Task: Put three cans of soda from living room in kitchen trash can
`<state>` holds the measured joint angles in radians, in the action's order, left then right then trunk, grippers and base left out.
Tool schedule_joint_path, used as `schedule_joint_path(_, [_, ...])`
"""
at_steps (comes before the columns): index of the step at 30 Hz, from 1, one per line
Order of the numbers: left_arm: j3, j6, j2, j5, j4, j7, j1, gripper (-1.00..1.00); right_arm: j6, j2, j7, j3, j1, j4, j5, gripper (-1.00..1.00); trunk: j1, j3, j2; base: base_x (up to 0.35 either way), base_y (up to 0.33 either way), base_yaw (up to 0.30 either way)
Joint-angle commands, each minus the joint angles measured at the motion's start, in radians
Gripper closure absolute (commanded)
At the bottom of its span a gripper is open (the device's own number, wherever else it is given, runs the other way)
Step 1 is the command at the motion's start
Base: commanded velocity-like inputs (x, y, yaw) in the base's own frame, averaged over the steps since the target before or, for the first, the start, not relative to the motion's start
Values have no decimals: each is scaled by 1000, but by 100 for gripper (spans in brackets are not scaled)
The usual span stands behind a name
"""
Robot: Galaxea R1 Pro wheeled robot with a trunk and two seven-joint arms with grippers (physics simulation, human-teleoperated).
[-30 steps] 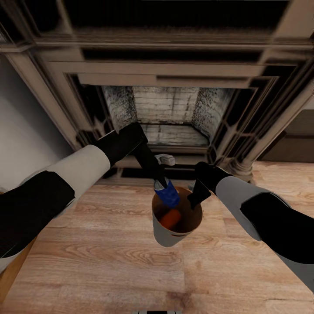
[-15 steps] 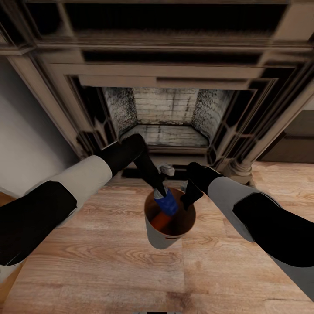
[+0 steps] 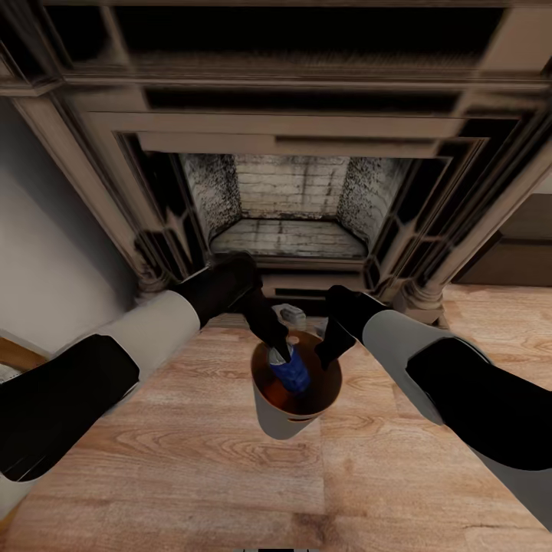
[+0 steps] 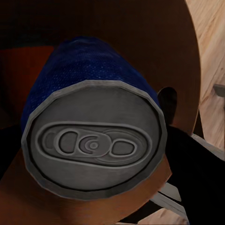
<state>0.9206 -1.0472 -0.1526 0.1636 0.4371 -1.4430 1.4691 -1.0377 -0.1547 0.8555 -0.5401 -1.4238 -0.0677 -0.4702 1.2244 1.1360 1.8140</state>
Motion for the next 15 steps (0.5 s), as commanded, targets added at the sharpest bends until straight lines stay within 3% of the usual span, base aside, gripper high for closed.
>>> schedule_joint_path(1, [0, 0, -1, -1, 1, 7, -15, 100, -9, -3, 0, 20, -1, 0, 25, 100, 0, 0, 0, 0, 0, 0])
schedule_joint_path(4, [0, 0, -2, -1, 21, 41, -53, 100, -9, -4, 0, 20, -1, 0, 25, 100, 0, 0, 0, 0, 0, 0])
schedule_joint_path(15, [0, 0, -7, -1, 32, 92, -104, 100, -9, -4, 0, 20, -1, 0, 25, 100, 0, 0, 0, 0, 0, 0])
